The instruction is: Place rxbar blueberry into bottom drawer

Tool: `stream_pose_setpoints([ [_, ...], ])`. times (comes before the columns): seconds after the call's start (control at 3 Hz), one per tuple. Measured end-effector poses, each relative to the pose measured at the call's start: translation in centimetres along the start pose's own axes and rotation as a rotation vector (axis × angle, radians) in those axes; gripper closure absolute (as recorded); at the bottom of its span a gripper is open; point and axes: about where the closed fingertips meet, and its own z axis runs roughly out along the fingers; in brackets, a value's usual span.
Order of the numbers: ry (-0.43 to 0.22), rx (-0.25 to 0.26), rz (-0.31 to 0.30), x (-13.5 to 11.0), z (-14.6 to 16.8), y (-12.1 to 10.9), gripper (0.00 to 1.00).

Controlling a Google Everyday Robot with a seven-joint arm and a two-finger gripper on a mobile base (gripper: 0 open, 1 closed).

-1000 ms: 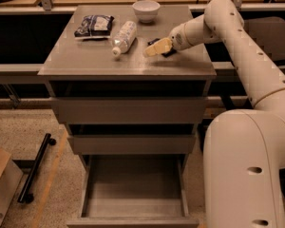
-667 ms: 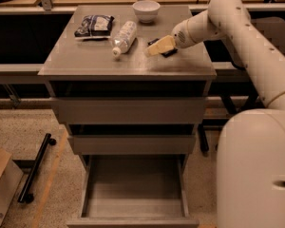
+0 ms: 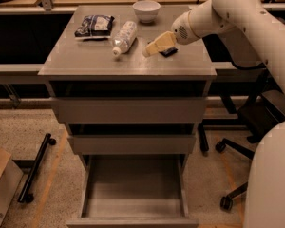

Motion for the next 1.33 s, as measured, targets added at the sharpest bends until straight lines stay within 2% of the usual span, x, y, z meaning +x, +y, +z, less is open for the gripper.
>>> stream_pose_setpoints([
  [0.33,0.015,0.003,0.001,0.4,0.2,-0.5,0.00],
  [1.33,-0.001,-0.002,0.049,2.0,2.8,-5.7,0.00],
])
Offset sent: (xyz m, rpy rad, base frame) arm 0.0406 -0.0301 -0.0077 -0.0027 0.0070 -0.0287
